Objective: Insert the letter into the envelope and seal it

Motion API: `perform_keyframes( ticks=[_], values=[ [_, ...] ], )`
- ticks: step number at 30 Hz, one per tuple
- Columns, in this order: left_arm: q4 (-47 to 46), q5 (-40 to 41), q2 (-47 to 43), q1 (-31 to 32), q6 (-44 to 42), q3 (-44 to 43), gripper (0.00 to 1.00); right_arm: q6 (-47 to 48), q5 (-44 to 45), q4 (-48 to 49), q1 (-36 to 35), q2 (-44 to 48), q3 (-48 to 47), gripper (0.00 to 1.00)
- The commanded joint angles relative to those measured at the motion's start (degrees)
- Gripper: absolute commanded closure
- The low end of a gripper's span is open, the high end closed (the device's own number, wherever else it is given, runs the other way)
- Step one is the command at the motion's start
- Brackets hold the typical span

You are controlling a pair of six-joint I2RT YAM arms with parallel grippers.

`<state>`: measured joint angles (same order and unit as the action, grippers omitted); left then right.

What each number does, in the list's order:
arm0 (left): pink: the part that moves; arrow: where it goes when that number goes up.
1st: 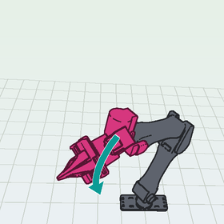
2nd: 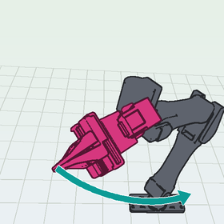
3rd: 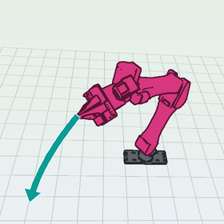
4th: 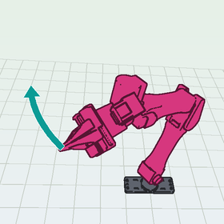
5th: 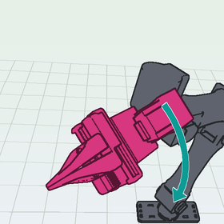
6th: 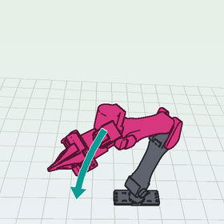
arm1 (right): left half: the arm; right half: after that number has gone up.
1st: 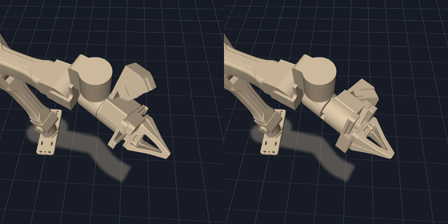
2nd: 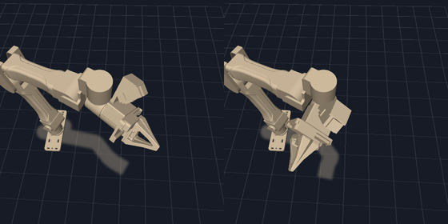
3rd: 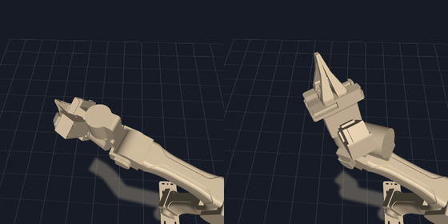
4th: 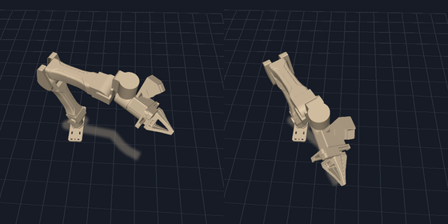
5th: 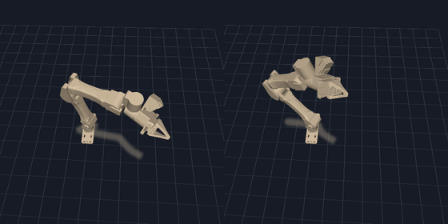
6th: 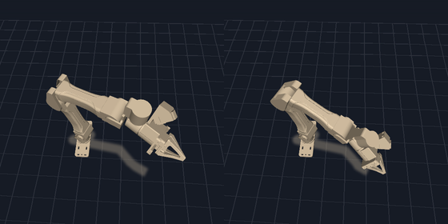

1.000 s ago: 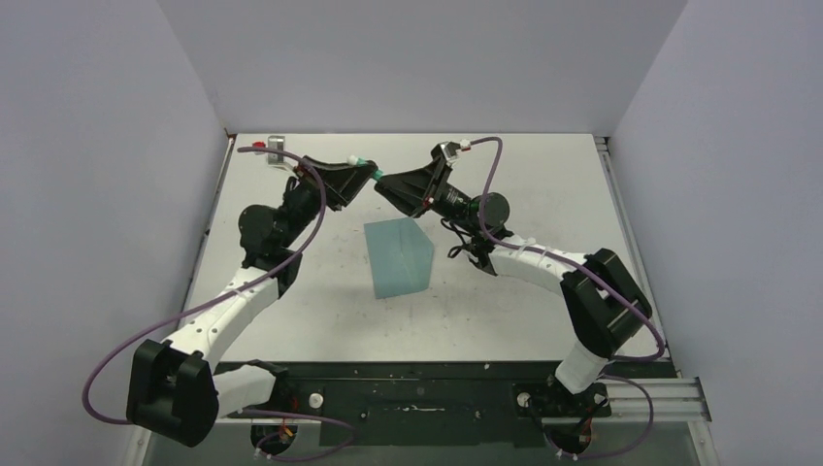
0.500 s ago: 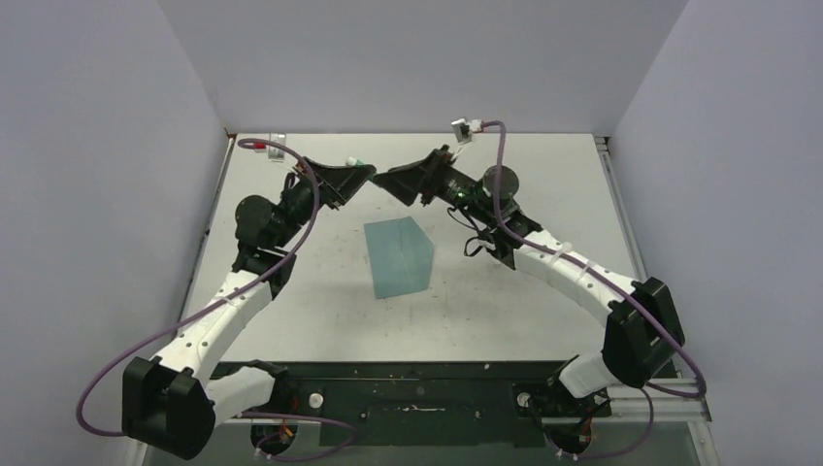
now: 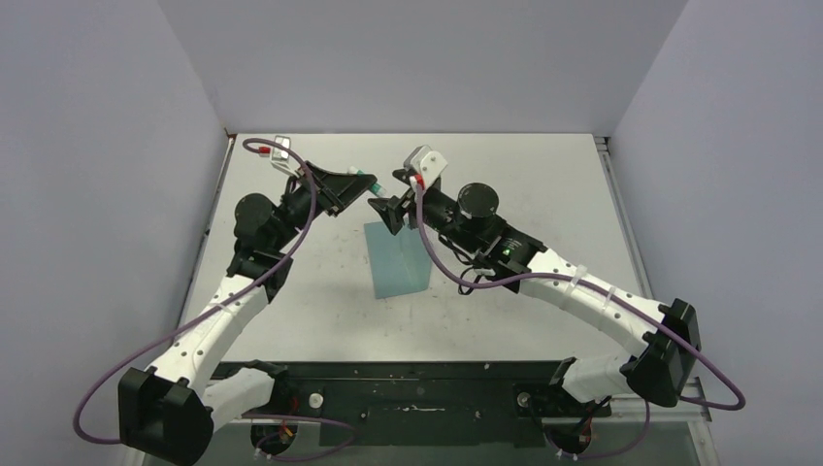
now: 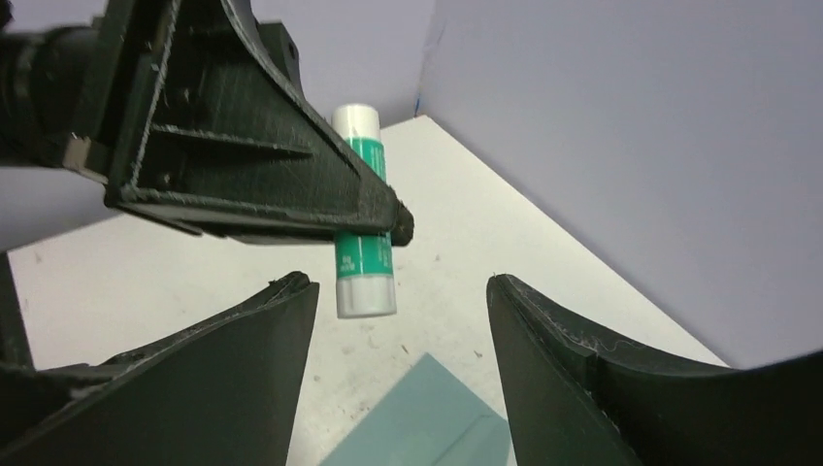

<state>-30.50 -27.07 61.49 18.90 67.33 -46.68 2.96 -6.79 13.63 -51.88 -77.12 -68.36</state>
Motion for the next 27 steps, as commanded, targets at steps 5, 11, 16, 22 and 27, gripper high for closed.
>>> perform_keyframes(
  ticks=[5,11,16,22,27],
  values=[
    [-0.8,-1.1,-1.9,-0.4,0.2,-2.8,1.0,8.8,-2.0,-3.5,-0.1,1.2,0.2,0.54],
    [-0.8,-1.6,-1.8,-0.3,-0.1,-2.6,1.0,6.5,-2.9,-1.5,-0.2,0.3,-0.1,0.5],
    [-0.9,-1.7,-1.7,-0.4,-0.1,-2.4,1.0,5.4,-3.3,-0.3,-0.1,0.3,-0.2,0.52],
    [-1.9,-1.9,-1.5,-0.3,-0.1,-2.3,1.0,2.7,-5.5,-0.1,0.3,-0.2,-0.6,0.68],
    [-2.0,-3.0,-1.2,-0.3,-0.3,-2.3,1.0,0.1,-7.4,0.5,1.2,-0.2,-0.8,0.73]
  ],
)
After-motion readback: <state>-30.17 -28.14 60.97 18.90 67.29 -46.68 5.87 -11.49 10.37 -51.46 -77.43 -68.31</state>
